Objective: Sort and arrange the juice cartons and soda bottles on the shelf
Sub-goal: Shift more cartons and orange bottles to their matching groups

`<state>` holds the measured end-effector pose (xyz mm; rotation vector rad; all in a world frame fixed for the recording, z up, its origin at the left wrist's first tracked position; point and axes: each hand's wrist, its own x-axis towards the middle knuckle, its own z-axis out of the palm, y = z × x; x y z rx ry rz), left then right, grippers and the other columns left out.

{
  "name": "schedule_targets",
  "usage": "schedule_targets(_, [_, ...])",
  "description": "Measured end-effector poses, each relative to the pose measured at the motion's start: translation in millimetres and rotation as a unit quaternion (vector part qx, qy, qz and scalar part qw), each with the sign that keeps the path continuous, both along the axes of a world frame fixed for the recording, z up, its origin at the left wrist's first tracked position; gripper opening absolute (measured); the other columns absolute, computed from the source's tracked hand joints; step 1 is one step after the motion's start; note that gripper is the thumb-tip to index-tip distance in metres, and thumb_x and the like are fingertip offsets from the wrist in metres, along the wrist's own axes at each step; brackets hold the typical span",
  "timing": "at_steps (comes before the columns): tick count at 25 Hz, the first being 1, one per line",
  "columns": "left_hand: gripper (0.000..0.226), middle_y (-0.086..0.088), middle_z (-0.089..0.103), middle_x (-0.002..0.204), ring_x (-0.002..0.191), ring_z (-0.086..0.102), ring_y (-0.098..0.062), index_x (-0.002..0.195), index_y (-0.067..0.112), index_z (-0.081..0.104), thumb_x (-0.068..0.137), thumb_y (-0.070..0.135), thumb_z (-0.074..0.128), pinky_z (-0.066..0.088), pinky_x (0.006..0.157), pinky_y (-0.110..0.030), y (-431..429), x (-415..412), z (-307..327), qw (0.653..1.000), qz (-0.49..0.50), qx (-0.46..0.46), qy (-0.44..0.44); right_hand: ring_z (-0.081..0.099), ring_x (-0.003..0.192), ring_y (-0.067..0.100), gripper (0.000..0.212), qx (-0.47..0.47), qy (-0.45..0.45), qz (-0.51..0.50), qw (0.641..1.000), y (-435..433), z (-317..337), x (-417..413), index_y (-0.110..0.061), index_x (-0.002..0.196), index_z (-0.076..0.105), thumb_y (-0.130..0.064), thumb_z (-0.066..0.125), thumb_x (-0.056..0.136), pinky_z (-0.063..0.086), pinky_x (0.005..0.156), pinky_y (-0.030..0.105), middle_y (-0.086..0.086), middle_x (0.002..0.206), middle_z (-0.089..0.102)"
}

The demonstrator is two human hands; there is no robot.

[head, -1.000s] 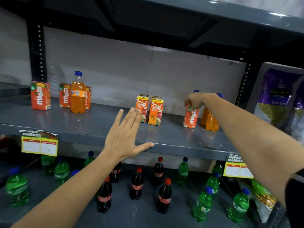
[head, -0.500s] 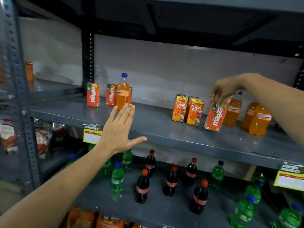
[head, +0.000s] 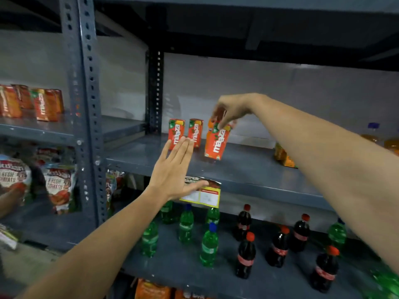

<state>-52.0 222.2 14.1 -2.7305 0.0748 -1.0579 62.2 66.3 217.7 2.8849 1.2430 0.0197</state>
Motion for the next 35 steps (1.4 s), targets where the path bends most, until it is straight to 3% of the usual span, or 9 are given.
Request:
schedule_targets(6, [0.107,-0.016,0.026,0.155,0.146,0.018,-0.024,0.148,-0.002,0.020,0.080,0.081,0.025,0.010,0.118,-0.051,33.9,11.8,-16.4,0.998,-0.044,-0.023,-0.034,0.067,0.084,0.020,0.038,0.002,-0.007,-0.023,1.000,67.8,-18.3,18.7,-0.007,0.114,0.062,-0.016,0.074,0.078,0.056,0.057,0.024,0.002,0.099,0.064])
schedule_targets(12, [0.106,-0.017,0.032,0.152,0.144,0.026,-0.026,0.146,-0.004,0.025,0.080,0.079,0.031,0.013,0.118,-0.050,38.4,22.3,-23.3,0.993,-0.074,-0.020,-0.092,0.061,0.080,0.008,0.043,0.039,-0.092,0.006,0.995,69.3,-4.5,21.7,-0.019,0.112,0.062,-0.038,0.074,0.075,0.049,0.061,0.019,-0.005,0.098,0.062])
schedule_targets(15, [0.106,-0.017,0.033,0.152,0.143,0.027,-0.027,0.146,-0.004,0.025,0.080,0.079,0.031,0.014,0.118,-0.050,39.6,22.6,-23.9,0.992,-0.073,-0.015,-0.097,0.060,0.103,0.021,0.040,0.093,-0.201,-0.031,0.975,50.3,5.2,31.3,-0.020,0.114,0.061,-0.042,0.066,0.081,0.044,0.076,0.024,0.005,0.116,0.061])
schedule_targets(17, [0.105,-0.018,0.034,0.151,0.142,0.029,-0.027,0.146,-0.004,0.026,0.080,0.078,0.030,0.015,0.118,-0.050,38.2,20.7,-22.7,0.993,-0.075,-0.017,-0.091,0.053,0.116,0.028,0.044,0.042,-0.152,-0.121,0.980,38.0,-0.5,37.4,-0.021,0.125,0.053,-0.037,0.062,0.086,0.047,0.086,0.034,0.009,0.131,0.052])
schedule_targets(19, [0.104,-0.018,0.035,0.150,0.141,0.030,-0.027,0.145,-0.004,0.027,0.081,0.078,0.028,0.015,0.118,-0.050,37.2,19.5,-21.9,0.993,-0.075,-0.021,-0.087,0.055,0.112,0.030,0.041,0.051,-0.073,-0.151,0.985,30.9,-11.5,43.2,-0.018,0.128,0.051,-0.025,0.060,0.089,0.055,0.078,0.035,0.011,0.133,0.048])
schedule_targets(21, [0.103,-0.017,0.037,0.149,0.140,0.033,-0.027,0.145,-0.003,0.029,0.082,0.077,0.026,0.015,0.117,-0.051,36.7,19.4,-21.1,0.994,-0.075,-0.024,-0.079,0.064,0.098,0.030,0.030,0.097,-0.082,-0.134,0.983,25.5,-15.9,47.6,-0.010,0.120,0.057,-0.013,0.057,0.091,0.057,0.065,0.029,0.014,0.126,0.054])
schedule_targets(26, [0.101,-0.019,0.038,0.149,0.141,0.033,-0.027,0.145,-0.003,0.028,0.082,0.076,0.026,0.012,0.118,-0.051,23.9,17.9,-12.1,0.995,-0.077,-0.002,-0.061,0.067,0.065,0.013,0.015,0.113,-0.069,-0.092,0.987,-19.6,-3.1,32.8,-0.008,0.101,0.063,-0.015,0.062,0.088,0.050,0.055,0.018,0.014,0.102,0.068])
schedule_targets(31, [0.102,-0.019,0.037,0.149,0.142,0.030,-0.027,0.145,-0.003,0.028,0.082,0.077,0.028,0.011,0.119,-0.050,-67.6,20.4,-16.4,0.994,-0.096,-0.011,-0.051,0.072,0.075,0.025,0.018,0.120,-0.045,-0.066,0.990,-108.2,5.3,9.6,-0.003,0.099,0.065,-0.015,0.066,0.085,0.059,0.071,0.033,0.016,0.096,0.071])
schedule_targets(35, [0.102,-0.019,0.037,0.149,0.142,0.028,-0.028,0.145,-0.004,0.028,0.083,0.077,0.025,0.012,0.118,-0.052,-173.6,31.4,-14.6,0.990,-0.122,-0.029,-0.056,0.071,0.075,0.019,0.022,0.073,-0.052,-0.084,0.992,-204.6,15.9,5.0,-0.007,0.099,0.066,-0.021,0.069,0.083,0.057,0.066,0.027,0.012,0.094,0.071])
